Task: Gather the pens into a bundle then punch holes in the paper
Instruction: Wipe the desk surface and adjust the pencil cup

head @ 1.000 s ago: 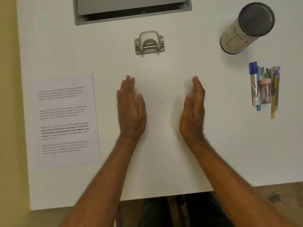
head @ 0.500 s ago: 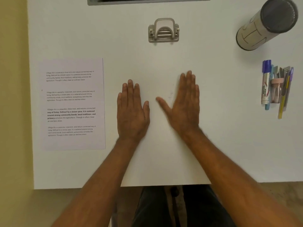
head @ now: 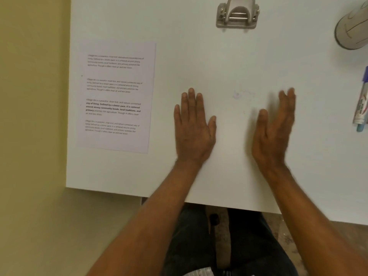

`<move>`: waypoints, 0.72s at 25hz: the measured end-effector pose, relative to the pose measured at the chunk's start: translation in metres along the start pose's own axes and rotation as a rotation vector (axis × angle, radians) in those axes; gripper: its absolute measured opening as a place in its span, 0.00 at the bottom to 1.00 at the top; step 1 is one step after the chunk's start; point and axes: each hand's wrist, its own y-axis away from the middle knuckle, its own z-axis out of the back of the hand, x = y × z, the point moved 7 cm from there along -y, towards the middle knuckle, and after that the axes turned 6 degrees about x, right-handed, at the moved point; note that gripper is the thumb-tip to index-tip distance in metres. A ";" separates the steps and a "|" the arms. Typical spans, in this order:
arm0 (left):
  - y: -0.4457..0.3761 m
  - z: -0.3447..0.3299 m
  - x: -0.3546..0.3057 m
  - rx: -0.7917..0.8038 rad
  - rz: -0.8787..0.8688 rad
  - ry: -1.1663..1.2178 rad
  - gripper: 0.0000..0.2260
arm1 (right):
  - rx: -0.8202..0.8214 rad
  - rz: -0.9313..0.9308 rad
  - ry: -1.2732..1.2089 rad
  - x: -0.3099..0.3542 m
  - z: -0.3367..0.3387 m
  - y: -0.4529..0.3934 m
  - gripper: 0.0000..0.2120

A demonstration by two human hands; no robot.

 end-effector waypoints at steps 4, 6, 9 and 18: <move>0.002 -0.006 -0.043 0.025 -0.081 0.109 0.30 | 0.046 -0.029 0.083 -0.021 0.004 0.018 0.27; -0.005 -0.003 -0.064 0.053 -0.208 0.219 0.30 | 0.066 -0.007 0.130 -0.018 0.001 0.016 0.27; 0.002 0.002 -0.070 0.058 -0.266 0.291 0.31 | 0.108 0.008 0.130 -0.016 0.002 0.020 0.28; 0.028 0.009 0.046 -0.018 0.268 0.040 0.33 | 0.166 0.065 0.217 -0.011 -0.002 0.039 0.30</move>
